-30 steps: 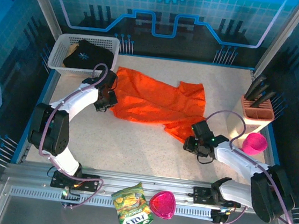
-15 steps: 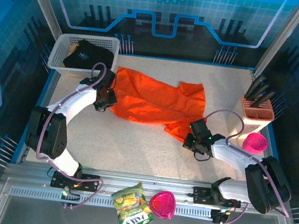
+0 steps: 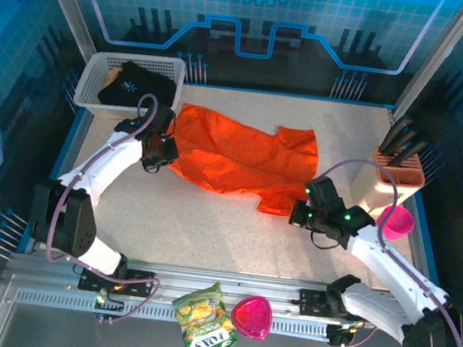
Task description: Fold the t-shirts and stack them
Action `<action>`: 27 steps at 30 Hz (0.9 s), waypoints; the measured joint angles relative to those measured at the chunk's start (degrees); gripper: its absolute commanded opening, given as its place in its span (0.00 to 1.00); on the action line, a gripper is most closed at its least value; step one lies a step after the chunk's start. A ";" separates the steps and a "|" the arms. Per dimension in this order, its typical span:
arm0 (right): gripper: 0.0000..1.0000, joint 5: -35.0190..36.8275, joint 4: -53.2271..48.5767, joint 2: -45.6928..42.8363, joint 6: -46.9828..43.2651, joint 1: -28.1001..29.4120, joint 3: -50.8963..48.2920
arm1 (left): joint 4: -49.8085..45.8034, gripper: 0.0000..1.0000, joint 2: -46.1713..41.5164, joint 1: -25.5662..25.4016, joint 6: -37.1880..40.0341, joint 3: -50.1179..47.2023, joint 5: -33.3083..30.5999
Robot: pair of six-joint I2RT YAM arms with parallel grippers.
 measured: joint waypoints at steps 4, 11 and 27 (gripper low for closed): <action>0.00 -6.84 -7.10 -4.09 -2.62 0.31 1.88 | -2.49 0.00 -3.56 0.00 0.37 0.61 0.85; 0.00 -23.06 -13.77 -7.39 -4.57 2.91 1.27 | -7.30 0.00 -10.25 0.00 1.75 1.20 2.32; 0.00 -17.25 -2.21 -0.11 4.61 5.53 -12.70 | -9.75 0.00 -14.51 0.11 1.25 -10.60 -0.79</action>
